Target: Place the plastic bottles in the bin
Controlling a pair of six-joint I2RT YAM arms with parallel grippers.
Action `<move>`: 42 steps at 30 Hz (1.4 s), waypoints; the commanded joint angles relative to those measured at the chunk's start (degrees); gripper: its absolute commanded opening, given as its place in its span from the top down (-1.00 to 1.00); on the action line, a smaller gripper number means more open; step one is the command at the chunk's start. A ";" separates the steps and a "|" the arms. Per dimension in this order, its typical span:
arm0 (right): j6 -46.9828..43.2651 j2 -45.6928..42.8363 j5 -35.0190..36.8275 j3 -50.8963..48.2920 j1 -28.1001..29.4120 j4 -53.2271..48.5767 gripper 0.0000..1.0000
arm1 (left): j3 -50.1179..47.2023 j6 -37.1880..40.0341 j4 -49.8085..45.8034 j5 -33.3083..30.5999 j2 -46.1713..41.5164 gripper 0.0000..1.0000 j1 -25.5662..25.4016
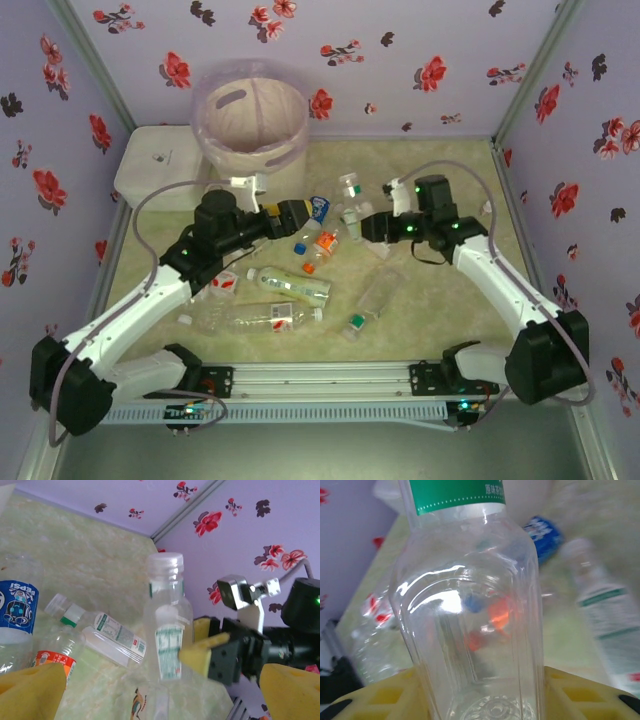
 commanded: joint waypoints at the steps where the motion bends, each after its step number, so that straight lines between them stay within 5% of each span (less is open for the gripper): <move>1: 6.30 -1.78 -3.82 -1.74 3.61 9.95 0.52 | 2.72 2.66 0.73 -1.86 1.21 -0.99 -0.25; 18: 7.93 2.30 -7.20 0.36 14.99 15.70 0.59 | 7.92 5.77 -1.02 -2.13 8.64 -0.55 -0.01; 28: 5.87 5.23 -5.52 3.42 15.44 13.16 0.58 | 9.53 5.57 -2.73 -2.10 9.32 0.39 0.36; 31: 4.80 6.03 -4.69 5.52 15.22 10.66 0.18 | 12.38 6.93 -5.68 -2.18 9.23 0.55 1.10; 34: 3.47 5.03 -2.15 6.91 13.88 7.27 -0.92 | 17.08 9.73 -9.52 -2.19 9.18 0.62 2.56; 42: 6.14 -1.40 5.10 8.36 3.76 -3.38 -0.99 | 39.57 19.87 -18.41 -2.19 11.48 0.92 9.95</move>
